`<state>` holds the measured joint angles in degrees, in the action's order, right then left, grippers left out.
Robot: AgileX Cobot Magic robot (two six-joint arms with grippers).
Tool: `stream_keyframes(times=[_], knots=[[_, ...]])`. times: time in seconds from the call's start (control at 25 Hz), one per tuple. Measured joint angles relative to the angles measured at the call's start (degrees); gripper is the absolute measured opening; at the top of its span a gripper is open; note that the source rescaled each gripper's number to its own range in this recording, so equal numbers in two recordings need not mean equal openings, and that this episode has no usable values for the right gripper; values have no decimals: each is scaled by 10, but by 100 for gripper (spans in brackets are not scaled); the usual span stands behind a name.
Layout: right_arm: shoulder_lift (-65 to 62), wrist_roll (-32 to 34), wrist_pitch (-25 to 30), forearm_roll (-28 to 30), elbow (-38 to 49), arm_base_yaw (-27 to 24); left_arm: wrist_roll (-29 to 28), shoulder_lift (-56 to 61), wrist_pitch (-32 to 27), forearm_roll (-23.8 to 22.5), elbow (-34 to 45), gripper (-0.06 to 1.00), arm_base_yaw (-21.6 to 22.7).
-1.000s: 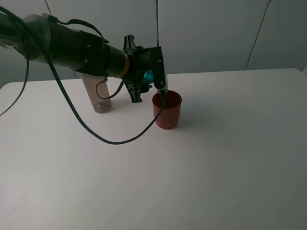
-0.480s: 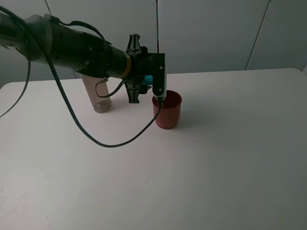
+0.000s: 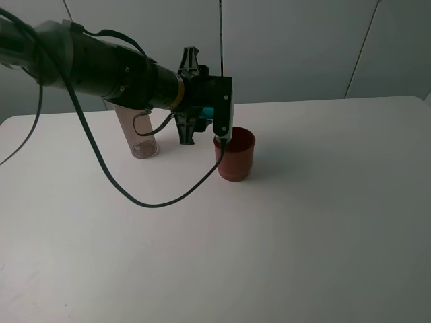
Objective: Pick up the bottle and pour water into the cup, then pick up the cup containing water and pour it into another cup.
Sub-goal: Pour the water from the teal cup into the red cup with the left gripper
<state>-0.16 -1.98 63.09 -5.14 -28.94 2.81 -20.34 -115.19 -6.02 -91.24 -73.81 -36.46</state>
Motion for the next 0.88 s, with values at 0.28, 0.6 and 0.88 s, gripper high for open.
stream_keyframes(times=[0.28,0.6,0.88], knots=[[0,0,0,0,0,0,1,0,-22,-27,0,40,-3],[0,0,0,0,0,0,1,0,-29,-51,0,40,-7],[0,0,0,0,0,0,8,0,-29,-69,0,40,-8]])
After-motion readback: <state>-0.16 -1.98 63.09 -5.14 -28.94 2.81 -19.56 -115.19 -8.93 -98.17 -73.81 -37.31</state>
